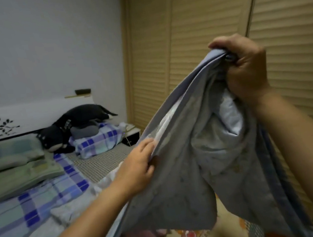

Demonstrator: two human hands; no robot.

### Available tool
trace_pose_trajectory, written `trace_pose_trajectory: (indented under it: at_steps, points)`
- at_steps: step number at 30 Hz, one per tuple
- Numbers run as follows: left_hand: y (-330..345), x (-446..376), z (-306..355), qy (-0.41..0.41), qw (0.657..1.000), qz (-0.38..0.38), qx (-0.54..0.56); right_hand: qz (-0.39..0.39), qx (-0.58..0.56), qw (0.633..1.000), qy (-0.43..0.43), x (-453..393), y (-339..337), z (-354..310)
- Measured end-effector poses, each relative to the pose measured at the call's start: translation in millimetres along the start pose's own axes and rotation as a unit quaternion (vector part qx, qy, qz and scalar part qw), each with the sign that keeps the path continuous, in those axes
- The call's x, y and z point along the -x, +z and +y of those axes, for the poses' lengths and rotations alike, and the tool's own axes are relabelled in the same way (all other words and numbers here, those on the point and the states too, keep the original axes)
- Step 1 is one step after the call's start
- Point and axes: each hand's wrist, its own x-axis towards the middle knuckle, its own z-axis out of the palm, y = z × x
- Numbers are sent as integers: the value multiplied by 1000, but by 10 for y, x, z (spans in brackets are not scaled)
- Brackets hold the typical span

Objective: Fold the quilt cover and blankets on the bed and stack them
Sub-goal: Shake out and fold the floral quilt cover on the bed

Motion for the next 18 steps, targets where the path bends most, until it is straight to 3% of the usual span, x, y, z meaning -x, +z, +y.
trace_pose_trajectory:
  at_steps: [2,6,8,11,12,16,18]
  points:
    - [86,-10,175,-63,987,-2,148,5,4,1000,-14,-38,50,-10]
    - [592,470,627,-130,887,-254,364,-114,-43,992,37,270,157,-40]
    - [688,612,664,-162,860,-277,398,-155,-95,974,135,516,126,-31]
    - [660,578,342,-149,951,-169,212,-125,-137,950,252,800,-34,63]
    - [634,565,267,-126,964,-166,163,-120,-140,944,273,874,-79,84]
    - [561,483,347,23,964,-245,100,-92,-160,942,281,1064,-151,130]
    - [551,455,529,103,974,-198,51,-65,-186,941,275,1100,-199,160]
